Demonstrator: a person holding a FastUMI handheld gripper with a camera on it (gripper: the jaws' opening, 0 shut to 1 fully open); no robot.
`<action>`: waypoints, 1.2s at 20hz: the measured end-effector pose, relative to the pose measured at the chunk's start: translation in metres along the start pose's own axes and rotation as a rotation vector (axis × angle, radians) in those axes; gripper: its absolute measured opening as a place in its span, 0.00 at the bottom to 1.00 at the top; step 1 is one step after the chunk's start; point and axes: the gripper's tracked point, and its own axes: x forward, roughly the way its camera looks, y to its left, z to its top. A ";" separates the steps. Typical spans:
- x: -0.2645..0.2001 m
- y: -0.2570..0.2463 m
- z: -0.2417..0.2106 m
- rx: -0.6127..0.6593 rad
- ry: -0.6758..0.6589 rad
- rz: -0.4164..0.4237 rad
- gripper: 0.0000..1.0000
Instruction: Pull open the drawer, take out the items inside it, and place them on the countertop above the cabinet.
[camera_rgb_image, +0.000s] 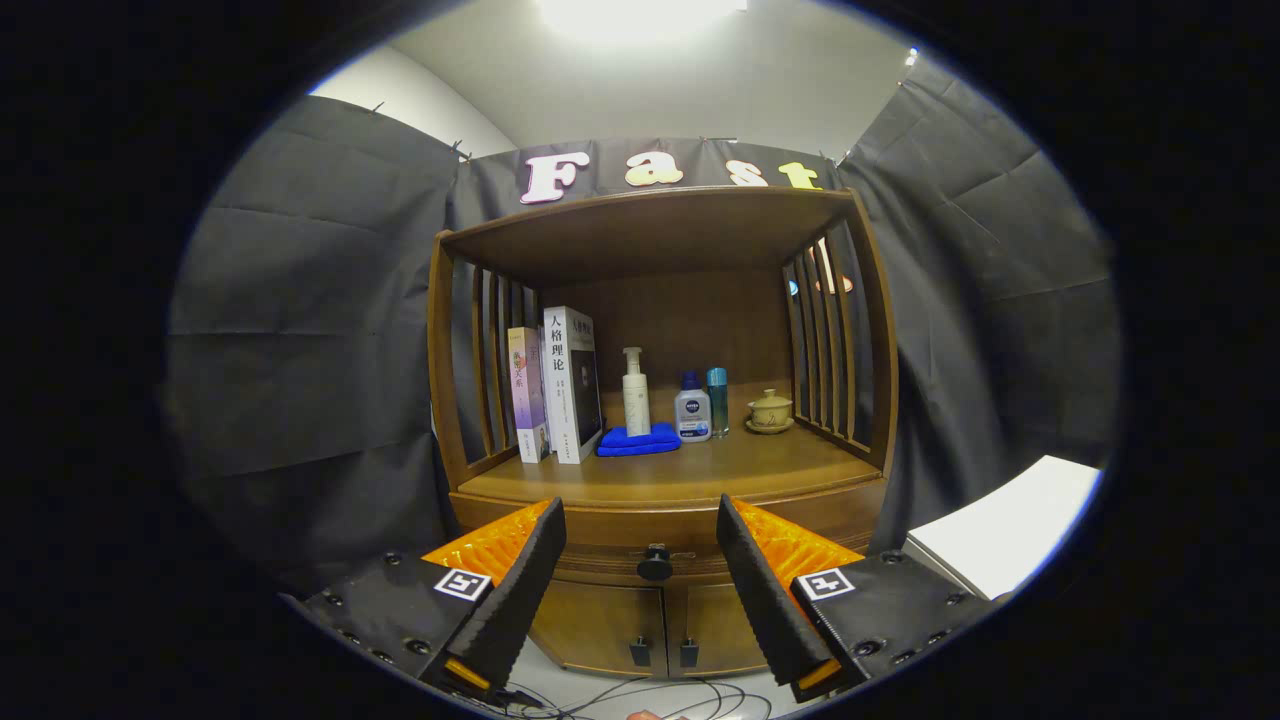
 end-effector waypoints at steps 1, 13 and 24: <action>0.003 0.002 -0.003 -0.003 0.006 0.005 0.95; 0.093 0.006 -0.036 -0.009 0.117 0.034 0.95; 0.139 -0.004 -0.100 -0.037 0.206 0.016 0.96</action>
